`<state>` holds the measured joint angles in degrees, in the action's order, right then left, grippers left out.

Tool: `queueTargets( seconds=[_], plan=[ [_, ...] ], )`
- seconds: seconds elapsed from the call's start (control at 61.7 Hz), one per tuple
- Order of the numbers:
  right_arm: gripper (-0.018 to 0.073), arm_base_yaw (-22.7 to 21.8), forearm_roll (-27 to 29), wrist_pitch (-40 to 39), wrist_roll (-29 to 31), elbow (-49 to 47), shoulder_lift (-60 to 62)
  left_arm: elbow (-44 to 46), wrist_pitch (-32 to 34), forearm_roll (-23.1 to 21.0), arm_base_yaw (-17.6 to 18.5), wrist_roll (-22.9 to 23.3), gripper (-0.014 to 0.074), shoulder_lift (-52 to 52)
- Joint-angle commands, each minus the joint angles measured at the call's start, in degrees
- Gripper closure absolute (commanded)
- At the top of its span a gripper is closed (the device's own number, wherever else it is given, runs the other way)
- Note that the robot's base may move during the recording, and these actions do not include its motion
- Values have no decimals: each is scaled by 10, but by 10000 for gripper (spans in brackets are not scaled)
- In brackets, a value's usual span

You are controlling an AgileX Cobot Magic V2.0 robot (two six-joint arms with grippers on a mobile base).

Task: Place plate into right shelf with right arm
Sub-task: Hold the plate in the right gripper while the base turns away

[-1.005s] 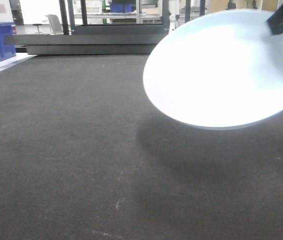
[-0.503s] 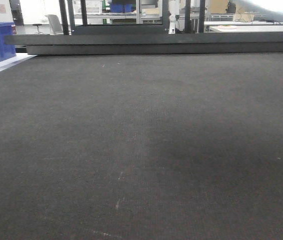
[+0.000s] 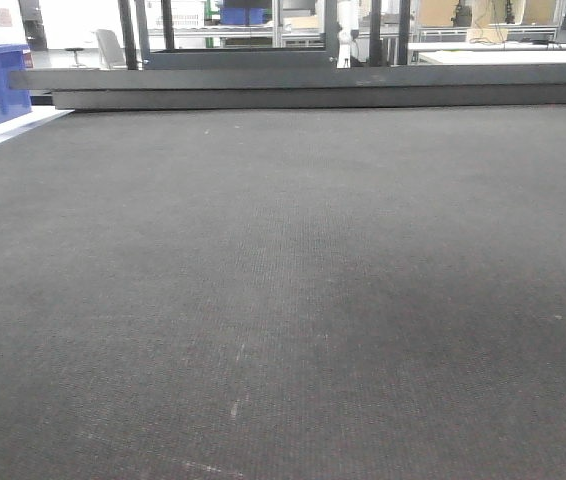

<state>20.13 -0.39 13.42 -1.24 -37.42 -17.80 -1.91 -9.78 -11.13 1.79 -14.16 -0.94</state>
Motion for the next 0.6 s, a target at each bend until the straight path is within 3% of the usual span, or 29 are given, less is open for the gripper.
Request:
queueTargets(
  seconds=[0.0,0.584],
  plan=[
    [531,1,-6,-62,2,-18,-4,-5,48,-4,2,2,643,-7],
    [531,1,-6,-61,2,-18,-6,-5,48,-4,2,2,643,-7]
  ],
)
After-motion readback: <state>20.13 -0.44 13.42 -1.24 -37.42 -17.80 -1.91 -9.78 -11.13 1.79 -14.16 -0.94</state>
